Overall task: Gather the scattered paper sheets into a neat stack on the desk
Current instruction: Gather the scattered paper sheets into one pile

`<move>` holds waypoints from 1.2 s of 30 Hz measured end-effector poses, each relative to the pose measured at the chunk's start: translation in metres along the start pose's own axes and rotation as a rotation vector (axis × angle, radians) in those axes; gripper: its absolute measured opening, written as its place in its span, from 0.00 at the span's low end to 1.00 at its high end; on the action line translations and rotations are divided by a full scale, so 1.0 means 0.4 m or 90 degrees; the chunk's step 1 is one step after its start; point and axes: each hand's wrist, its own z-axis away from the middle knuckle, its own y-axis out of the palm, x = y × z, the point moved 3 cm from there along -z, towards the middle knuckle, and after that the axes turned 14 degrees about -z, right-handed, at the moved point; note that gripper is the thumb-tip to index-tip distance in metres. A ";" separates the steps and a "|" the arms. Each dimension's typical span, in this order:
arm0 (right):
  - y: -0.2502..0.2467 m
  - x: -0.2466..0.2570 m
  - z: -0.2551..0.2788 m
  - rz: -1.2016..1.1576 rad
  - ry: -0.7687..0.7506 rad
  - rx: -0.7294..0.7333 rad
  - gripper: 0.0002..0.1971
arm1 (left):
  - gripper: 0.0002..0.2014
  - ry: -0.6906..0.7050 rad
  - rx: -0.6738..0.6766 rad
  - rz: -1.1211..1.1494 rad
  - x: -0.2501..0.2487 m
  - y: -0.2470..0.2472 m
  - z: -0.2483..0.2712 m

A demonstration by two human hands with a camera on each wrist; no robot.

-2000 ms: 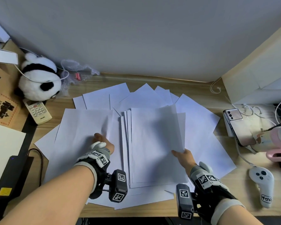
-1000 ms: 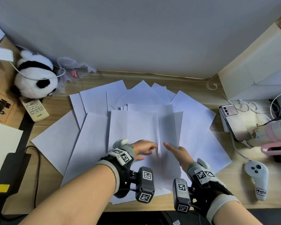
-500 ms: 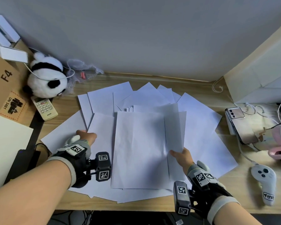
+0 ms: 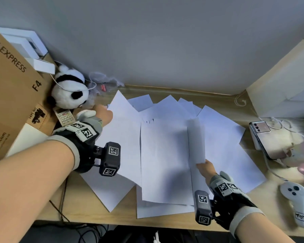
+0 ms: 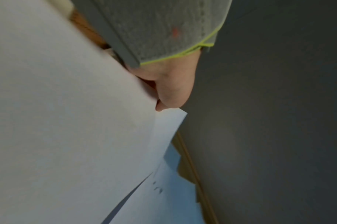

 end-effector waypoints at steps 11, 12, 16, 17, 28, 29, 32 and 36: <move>-0.013 0.013 0.011 0.047 0.029 0.045 0.18 | 0.22 0.164 -0.144 0.240 -0.248 -0.181 0.073; -0.013 0.013 0.015 0.054 0.038 0.046 0.17 | 0.21 0.175 -0.128 0.275 -0.258 -0.176 0.073; -0.018 0.003 0.011 0.022 0.075 0.058 0.10 | 0.09 0.205 -0.011 0.346 -0.263 -0.083 0.078; -0.022 0.001 0.013 -0.009 0.086 0.063 0.08 | 0.09 0.210 0.016 0.333 -0.259 -0.040 0.079; -0.062 -0.034 -0.021 -0.254 0.093 0.076 0.38 | 0.13 0.067 0.209 0.137 -0.079 0.359 0.141; -0.060 -0.020 -0.007 -0.227 0.095 0.083 0.39 | 0.11 0.050 0.215 0.139 -0.071 0.372 0.145; -0.051 0.000 -0.012 -0.193 0.065 0.108 0.36 | 0.21 0.013 0.238 0.120 -0.060 0.384 0.155; -0.026 0.021 -0.007 -0.197 0.028 0.111 0.35 | 0.27 -0.013 0.260 0.164 -0.073 0.382 0.175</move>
